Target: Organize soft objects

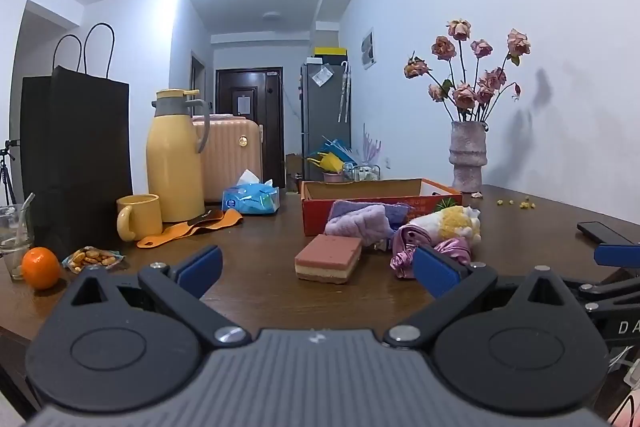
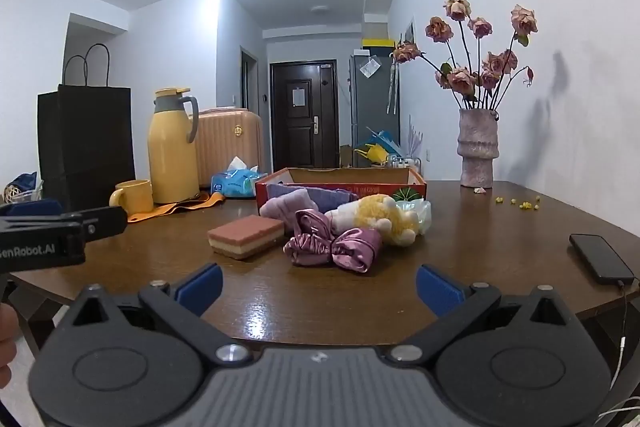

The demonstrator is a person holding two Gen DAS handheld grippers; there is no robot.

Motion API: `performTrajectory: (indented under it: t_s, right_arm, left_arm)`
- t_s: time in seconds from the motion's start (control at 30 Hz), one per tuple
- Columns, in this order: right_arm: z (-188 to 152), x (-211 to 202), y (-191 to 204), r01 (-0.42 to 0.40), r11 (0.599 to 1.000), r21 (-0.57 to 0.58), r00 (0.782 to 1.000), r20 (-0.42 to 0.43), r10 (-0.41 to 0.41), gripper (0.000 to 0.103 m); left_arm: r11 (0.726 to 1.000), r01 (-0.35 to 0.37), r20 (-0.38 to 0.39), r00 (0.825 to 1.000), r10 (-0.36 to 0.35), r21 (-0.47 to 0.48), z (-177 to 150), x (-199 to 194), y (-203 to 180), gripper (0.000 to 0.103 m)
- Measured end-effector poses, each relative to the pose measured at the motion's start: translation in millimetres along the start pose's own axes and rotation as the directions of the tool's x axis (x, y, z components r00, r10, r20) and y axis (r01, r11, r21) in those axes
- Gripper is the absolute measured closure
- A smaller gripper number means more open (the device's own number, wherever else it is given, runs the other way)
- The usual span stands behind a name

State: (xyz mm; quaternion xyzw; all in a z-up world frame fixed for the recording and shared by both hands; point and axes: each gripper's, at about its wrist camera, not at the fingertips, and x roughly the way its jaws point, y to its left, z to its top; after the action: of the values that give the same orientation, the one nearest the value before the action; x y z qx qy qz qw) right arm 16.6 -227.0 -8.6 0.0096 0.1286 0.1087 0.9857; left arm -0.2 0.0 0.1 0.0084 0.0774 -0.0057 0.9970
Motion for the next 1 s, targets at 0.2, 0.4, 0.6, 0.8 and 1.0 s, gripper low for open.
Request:
performTrajectory:
  t_s: [0.2, 0.4, 0.6, 0.8, 1.0]
  right_arm:
    - [1.7, 2.3, -6.7, -0.004, 1.000, 0.030, 1.000, 0.000, 0.004, 0.000]
    - [3.9, 3.4, -6.0, 0.006, 1.000, 0.015, 1.000, 0.003, -0.007, 0.000]
    - [2.4, 2.8, -2.3, 0.012, 1.000, 0.005, 1.000, 0.016, -0.012, 0.000]
    - [2.1, 2.6, -1.5, 0.008, 1.000, 0.008, 1.000, 0.013, -0.008, 0.000]
    - [2.0, 1.5, -2.2, 0.021, 1.000, 0.008, 0.999, 0.024, -0.021, 0.000]
  left_arm:
    - [1.000, 0.023, -0.028, 0.999, -0.023, -0.004, 5.2, 6.4, 9.1, 0.000]
    - [0.999, 0.016, 0.004, 1.000, -0.016, 0.030, -0.3, 1.8, -4.7, 0.000]
    - [0.999, 0.015, 0.003, 1.000, -0.015, 0.030, 0.6, 2.0, -5.2, 0.000]
    - [0.999, 0.019, -0.008, 1.000, -0.019, 0.030, -0.1, 4.0, -5.0, 0.000]
    - [0.999, 0.022, -0.018, 1.000, -0.022, 0.027, -0.9, 5.7, -6.5, 0.000]
